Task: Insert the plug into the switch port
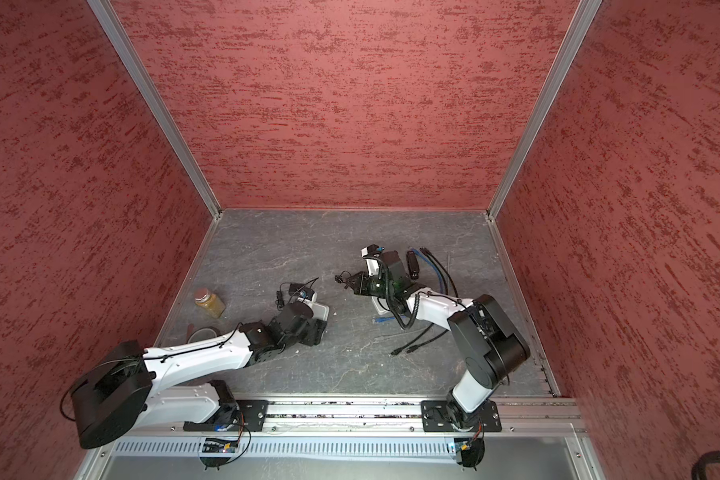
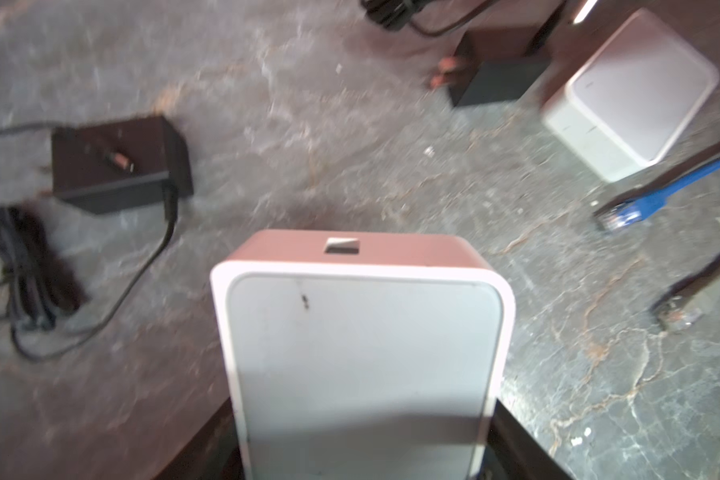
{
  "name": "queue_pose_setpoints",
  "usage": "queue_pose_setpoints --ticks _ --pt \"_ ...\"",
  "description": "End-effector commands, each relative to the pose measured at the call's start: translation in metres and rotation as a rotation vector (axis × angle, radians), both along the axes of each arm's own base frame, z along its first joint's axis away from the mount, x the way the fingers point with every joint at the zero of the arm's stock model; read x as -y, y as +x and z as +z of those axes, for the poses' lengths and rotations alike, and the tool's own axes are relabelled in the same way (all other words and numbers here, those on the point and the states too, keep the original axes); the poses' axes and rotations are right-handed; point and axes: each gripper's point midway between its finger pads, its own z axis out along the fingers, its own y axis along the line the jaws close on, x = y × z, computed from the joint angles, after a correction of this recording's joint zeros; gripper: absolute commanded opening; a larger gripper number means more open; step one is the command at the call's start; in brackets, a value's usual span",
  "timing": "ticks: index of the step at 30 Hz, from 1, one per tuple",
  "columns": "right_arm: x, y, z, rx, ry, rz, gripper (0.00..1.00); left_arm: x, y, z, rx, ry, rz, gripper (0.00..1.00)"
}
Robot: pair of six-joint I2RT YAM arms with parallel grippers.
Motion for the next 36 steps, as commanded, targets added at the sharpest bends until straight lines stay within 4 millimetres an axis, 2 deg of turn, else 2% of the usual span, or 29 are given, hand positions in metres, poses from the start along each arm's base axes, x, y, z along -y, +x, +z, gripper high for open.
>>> queue_pose_setpoints --ticks 1,6,13,19,21,24,31,36 --pt "0.002 0.002 0.032 0.075 0.035 0.002 0.00 0.029 0.022 0.048 0.244 -0.127 -0.083 0.39" --pt "0.010 0.004 0.041 0.132 -0.026 -0.012 0.00 0.053 0.014 0.063 0.347 -0.139 -0.254 0.40" --pt "0.019 0.003 0.039 0.176 -0.083 -0.033 0.00 0.069 0.014 0.080 0.494 -0.125 -0.367 0.42" --pt "0.028 0.001 0.038 0.213 -0.109 -0.055 0.00 0.083 0.016 0.078 0.560 -0.081 -0.440 0.42" --pt "0.032 0.000 0.050 0.246 -0.111 -0.068 0.00 0.088 0.015 0.075 0.564 -0.069 -0.470 0.42" --pt "0.036 -0.002 0.055 0.265 -0.132 -0.075 0.00 0.095 0.013 0.071 0.580 -0.048 -0.509 0.42" --pt "0.034 -0.014 0.064 0.273 -0.122 -0.020 0.00 0.100 0.015 0.069 0.632 -0.033 -0.535 0.40" --pt "0.029 -0.024 0.063 0.262 -0.079 0.020 0.00 0.103 0.016 0.066 0.632 -0.034 -0.542 0.40"
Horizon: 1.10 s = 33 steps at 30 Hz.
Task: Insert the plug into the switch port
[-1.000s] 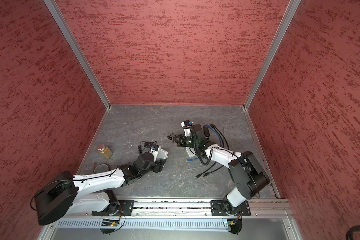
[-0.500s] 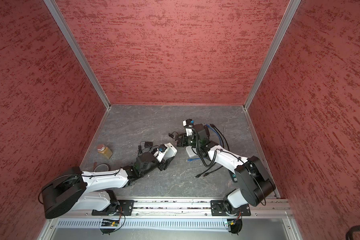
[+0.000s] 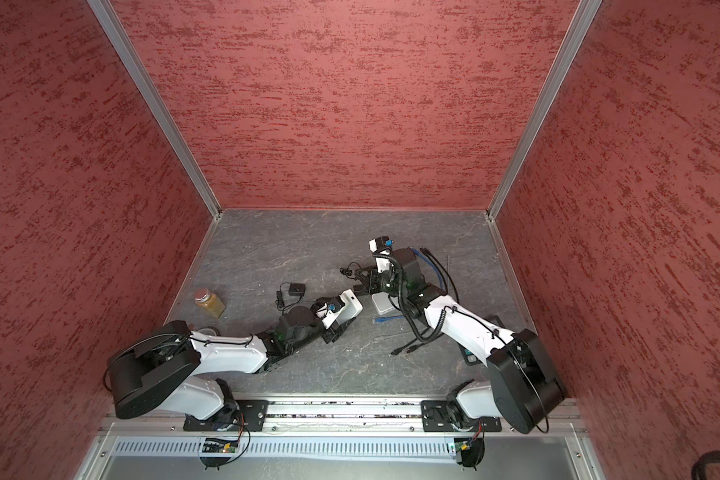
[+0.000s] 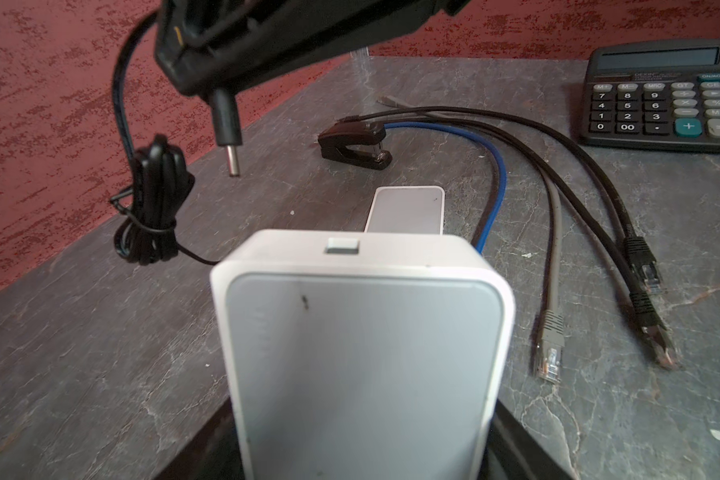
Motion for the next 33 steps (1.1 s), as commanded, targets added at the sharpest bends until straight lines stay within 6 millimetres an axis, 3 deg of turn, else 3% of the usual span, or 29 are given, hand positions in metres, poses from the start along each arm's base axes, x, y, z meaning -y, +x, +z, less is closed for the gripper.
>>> queue_pose_setpoints --ticks 1,21,33 --pt "-0.001 -0.010 0.003 0.005 0.036 0.037 0.00 0.009 0.003 0.017 0.057 -0.046 -0.017 0.40" --pt "0.008 -0.030 0.004 0.032 0.064 0.052 0.00 0.013 0.019 0.006 0.030 -0.063 0.026 0.39" --pt "0.005 -0.037 -0.023 -0.042 0.065 0.073 0.00 0.011 0.025 0.008 0.005 -0.087 0.040 0.39"
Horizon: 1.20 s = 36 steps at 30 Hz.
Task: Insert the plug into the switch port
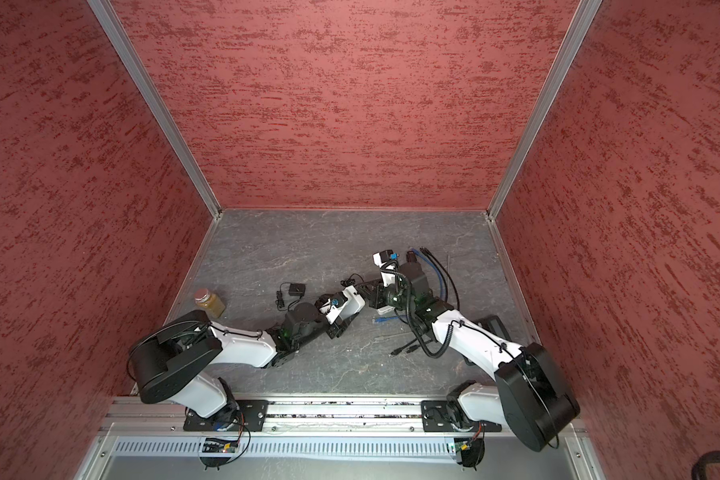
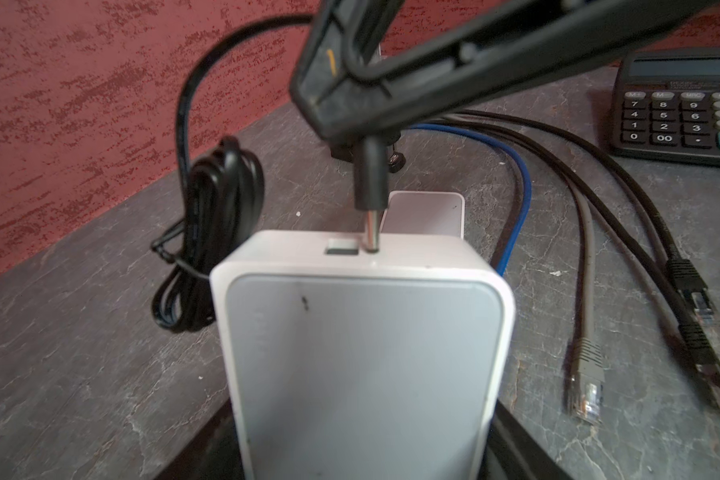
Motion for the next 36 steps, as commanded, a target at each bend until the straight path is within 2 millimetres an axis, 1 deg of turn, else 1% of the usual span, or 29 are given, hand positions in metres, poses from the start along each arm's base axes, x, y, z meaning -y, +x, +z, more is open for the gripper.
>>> queue_pose_setpoints --ticks 1,3,9,14,24,30,33,36 --pt "-0.001 -0.001 -0.004 -0.013 0.015 0.001 0.00 0.006 0.006 0.017 0.024 -0.060 0.001 0.38" --pt "0.000 0.000 -0.006 -0.013 0.015 -0.003 0.00 0.008 0.004 0.018 0.024 -0.063 -0.010 0.38" --pt "-0.004 0.005 -0.003 -0.006 0.034 -0.003 0.00 0.013 0.001 0.021 0.027 -0.067 -0.035 0.38" --pt "-0.007 0.008 -0.004 -0.011 0.037 0.000 0.00 0.014 0.001 0.023 0.032 -0.071 -0.038 0.37" --pt "-0.010 0.009 -0.019 -0.020 -0.013 -0.017 0.00 0.013 0.003 0.036 0.035 -0.104 -0.023 0.36" --pt "-0.014 0.005 -0.029 -0.023 -0.075 -0.018 0.00 0.021 0.007 0.054 0.025 -0.123 -0.026 0.36" --pt "-0.017 0.003 -0.032 -0.026 -0.095 -0.018 0.00 0.021 0.009 0.070 0.059 -0.154 -0.015 0.36" --pt "-0.019 0.002 -0.033 -0.037 -0.093 -0.018 0.00 0.020 0.012 0.089 0.104 -0.199 -0.001 0.35"
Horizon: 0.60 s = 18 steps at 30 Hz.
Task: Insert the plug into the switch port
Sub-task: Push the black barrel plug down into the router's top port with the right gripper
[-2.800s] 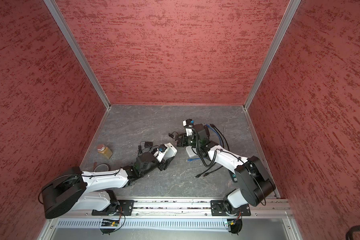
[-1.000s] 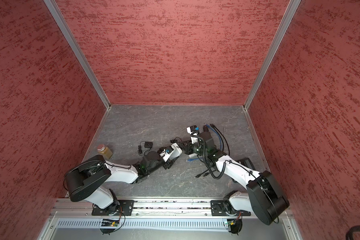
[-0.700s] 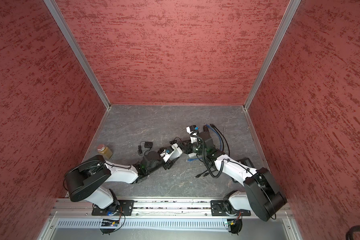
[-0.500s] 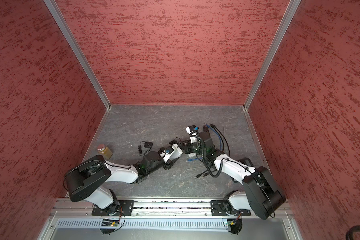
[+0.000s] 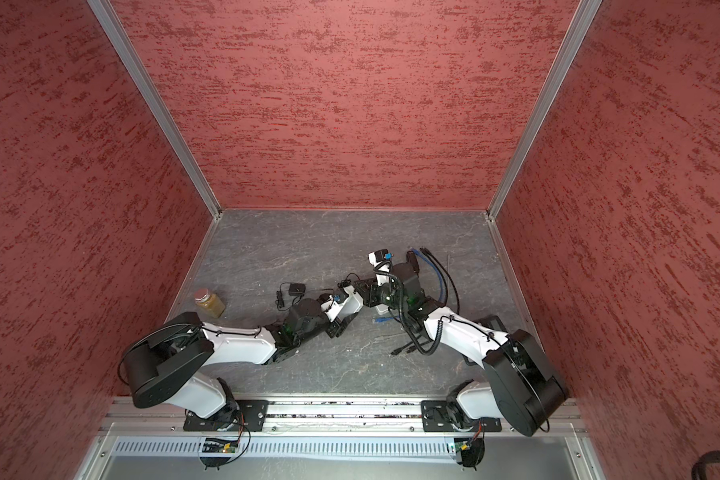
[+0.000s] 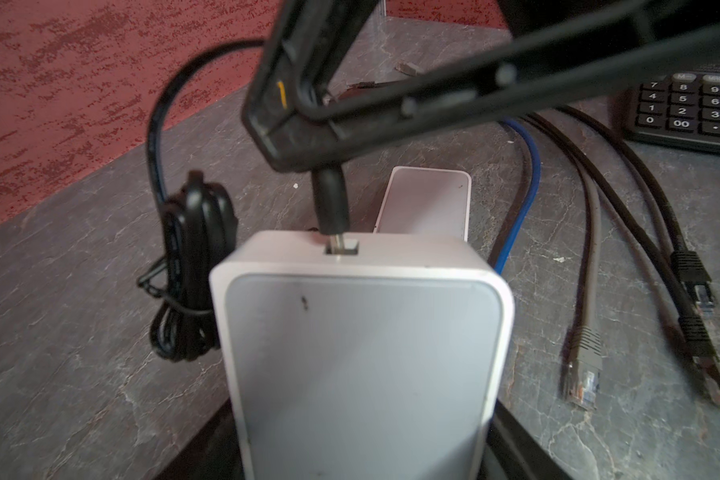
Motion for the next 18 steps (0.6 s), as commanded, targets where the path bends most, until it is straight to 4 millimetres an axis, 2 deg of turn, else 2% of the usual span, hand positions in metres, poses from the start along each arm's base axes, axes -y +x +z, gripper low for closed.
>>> queue_pose_setpoints --ticks 1,7,18 --pt "-0.005 -0.012 -0.026 -0.087 -0.057 0.023 0.00 0.020 0.011 0.095 0.195 -0.242 -0.015 0.35" --pt "-0.006 -0.013 -0.030 -0.122 -0.056 0.023 0.00 0.019 0.007 0.125 0.282 -0.305 -0.039 0.35" --pt "-0.011 -0.021 -0.037 -0.143 -0.089 0.039 0.00 0.032 0.016 0.158 0.338 -0.328 -0.072 0.33"
